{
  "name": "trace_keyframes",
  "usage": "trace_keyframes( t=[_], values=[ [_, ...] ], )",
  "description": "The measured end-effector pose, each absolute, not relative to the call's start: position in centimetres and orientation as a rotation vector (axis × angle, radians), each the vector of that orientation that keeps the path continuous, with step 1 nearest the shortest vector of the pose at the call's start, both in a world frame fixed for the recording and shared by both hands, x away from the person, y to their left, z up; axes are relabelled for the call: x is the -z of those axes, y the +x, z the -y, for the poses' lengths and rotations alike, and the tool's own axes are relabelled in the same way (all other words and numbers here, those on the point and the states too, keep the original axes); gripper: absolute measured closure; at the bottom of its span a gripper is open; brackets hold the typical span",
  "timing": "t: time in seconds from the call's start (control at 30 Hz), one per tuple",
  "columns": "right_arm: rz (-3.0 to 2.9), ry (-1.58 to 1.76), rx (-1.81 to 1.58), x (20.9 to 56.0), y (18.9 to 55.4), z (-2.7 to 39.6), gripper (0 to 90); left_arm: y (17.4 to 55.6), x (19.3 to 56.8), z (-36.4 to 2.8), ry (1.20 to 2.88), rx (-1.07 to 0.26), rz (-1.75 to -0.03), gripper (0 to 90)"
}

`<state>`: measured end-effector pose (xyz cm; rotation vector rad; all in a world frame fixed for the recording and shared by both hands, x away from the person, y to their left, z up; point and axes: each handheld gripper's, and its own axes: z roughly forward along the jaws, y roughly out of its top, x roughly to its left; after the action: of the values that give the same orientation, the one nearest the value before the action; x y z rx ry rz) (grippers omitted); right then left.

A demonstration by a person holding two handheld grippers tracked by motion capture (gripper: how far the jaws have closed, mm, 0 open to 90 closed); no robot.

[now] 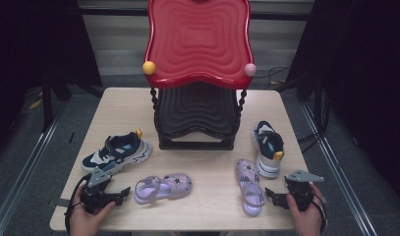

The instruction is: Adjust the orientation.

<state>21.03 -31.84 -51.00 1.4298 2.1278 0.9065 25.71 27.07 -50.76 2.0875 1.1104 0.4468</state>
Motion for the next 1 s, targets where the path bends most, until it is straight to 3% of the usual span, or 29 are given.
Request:
trace_keyframes(
  t=[1.0],
  values=[
    [-2.128,1.43,-0.907,51.0,21.04,31.85,10.5,25.34,50.48,-27.27,2.131,-0.417,-1.062,16.9]
  ],
)
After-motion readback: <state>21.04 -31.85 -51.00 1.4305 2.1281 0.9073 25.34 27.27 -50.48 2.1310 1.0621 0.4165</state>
